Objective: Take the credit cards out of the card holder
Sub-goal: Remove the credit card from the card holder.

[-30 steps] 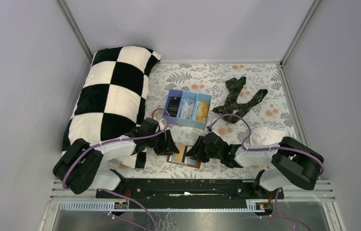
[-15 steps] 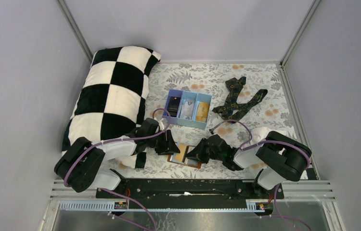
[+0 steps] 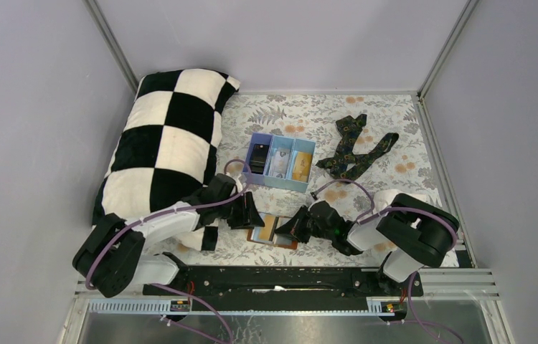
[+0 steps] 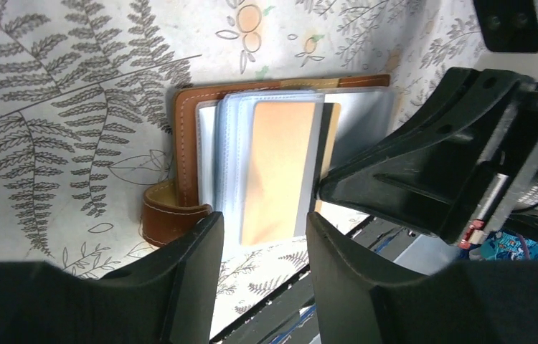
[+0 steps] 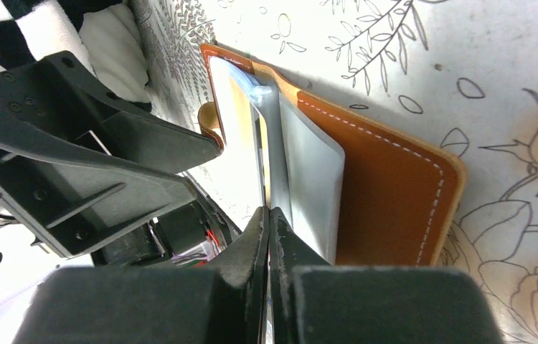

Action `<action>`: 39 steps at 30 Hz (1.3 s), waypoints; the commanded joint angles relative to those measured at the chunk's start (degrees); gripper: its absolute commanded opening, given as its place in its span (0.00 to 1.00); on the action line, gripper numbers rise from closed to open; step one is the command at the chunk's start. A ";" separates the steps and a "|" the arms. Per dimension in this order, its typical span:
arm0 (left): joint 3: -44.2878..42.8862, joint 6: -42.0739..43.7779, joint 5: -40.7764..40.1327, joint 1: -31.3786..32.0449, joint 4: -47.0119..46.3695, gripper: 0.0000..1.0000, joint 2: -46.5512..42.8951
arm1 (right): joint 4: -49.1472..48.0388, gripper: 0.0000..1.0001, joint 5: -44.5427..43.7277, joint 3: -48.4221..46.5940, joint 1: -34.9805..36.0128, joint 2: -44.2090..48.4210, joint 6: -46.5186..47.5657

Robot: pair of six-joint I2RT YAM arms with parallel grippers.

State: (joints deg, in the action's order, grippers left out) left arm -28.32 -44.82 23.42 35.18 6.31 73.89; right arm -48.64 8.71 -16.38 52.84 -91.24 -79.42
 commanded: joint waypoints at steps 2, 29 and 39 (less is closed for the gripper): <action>-2.20 0.67 1.84 0.15 -2.20 0.51 -2.76 | -4.18 0.00 -0.16 2.24 -0.29 -1.26 -1.60; -0.82 -0.86 -0.38 0.33 -4.42 0.50 12.42 | -8.33 0.00 -1.15 7.20 -0.41 2.02 -1.97; 0.56 -2.51 -0.38 0.24 -7.27 0.50 13.65 | 9.48 0.00 -3.93 6.74 -0.46 13.85 3.24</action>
State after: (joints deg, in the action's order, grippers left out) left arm -30.28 -49.36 30.28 35.33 -4.32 84.95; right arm -49.36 6.90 -9.08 52.69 -82.63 -80.14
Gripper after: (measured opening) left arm 0.496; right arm 0.011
